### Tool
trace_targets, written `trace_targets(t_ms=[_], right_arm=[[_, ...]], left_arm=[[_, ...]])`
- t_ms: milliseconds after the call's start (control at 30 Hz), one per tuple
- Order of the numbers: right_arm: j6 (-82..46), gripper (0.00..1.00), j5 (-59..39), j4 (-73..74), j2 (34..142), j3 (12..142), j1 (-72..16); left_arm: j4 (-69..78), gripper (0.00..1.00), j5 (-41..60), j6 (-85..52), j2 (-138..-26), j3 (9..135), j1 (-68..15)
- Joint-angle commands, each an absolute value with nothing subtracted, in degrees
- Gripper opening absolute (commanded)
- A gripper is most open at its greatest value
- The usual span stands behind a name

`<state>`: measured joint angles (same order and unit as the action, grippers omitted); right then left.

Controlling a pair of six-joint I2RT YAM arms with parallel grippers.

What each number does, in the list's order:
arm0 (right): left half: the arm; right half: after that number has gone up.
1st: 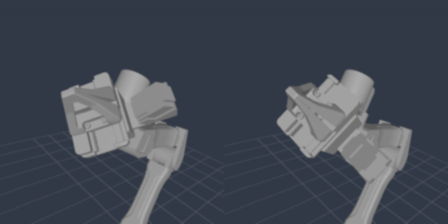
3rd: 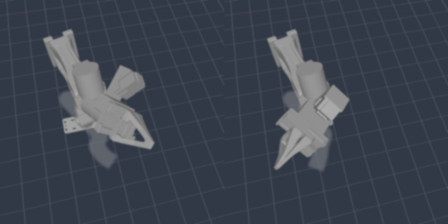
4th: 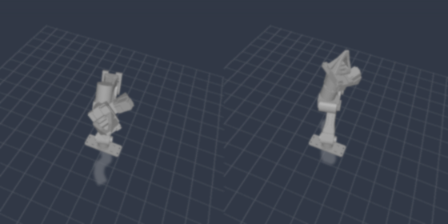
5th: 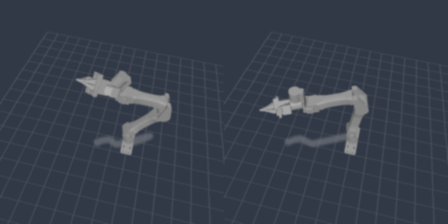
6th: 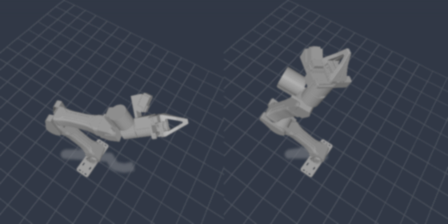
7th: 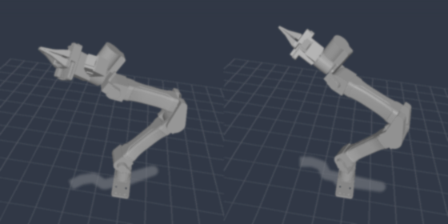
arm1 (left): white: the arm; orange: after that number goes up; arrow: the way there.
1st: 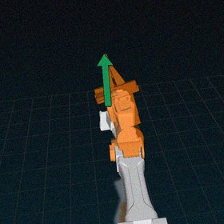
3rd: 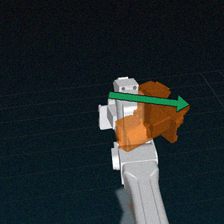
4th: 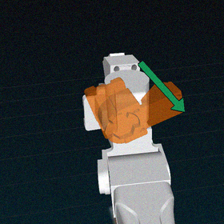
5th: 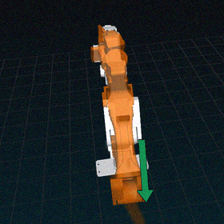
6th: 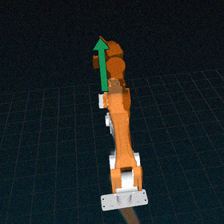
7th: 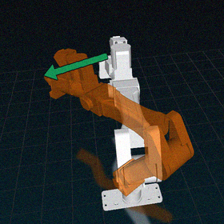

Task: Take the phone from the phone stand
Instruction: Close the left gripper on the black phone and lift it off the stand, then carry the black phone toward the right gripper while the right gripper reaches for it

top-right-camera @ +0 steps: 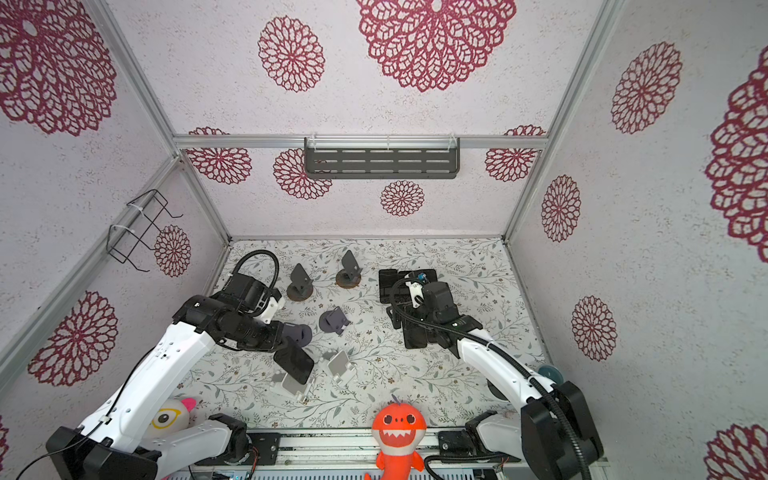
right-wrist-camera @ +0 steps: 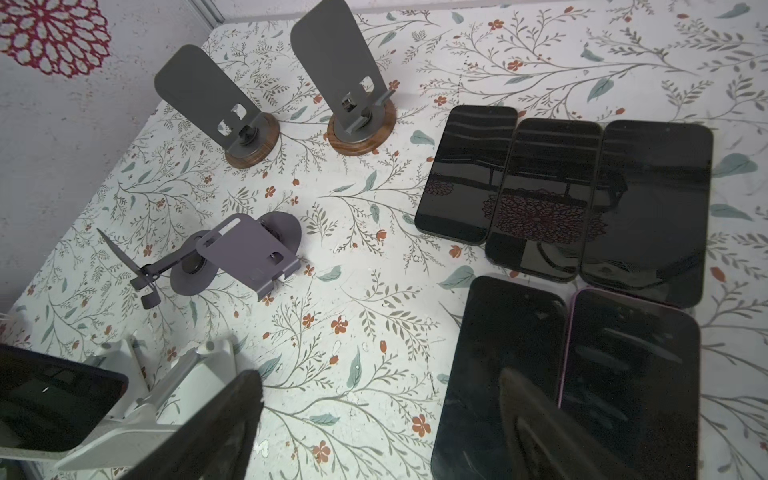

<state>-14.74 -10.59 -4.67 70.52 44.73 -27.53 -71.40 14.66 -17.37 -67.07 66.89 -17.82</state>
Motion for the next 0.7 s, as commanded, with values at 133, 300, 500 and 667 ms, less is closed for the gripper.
trace_targets(t_ms=[133,300,500,667], right_arm=[[-12.2,0.92,-12.1,-6.1,70.7,48.3,-27.3],[-10.3,0.91,-14.0,-8.7,70.8,50.8,-27.4],[-6.4,0.89,-14.4,-14.3,69.6,54.2,-28.4],[-2.3,0.87,-13.4,-21.5,70.2,59.2,-29.8]], left_arm=[[-67.5,0.00,22.8,-14.5,-66.1,74.0,-10.8],[-63.7,0.00,31.4,-13.8,-70.6,78.4,-8.4],[-60.5,0.00,38.0,-13.1,-78.1,82.6,-8.1],[-58.6,0.00,44.4,-12.6,-83.2,84.8,-8.0]])
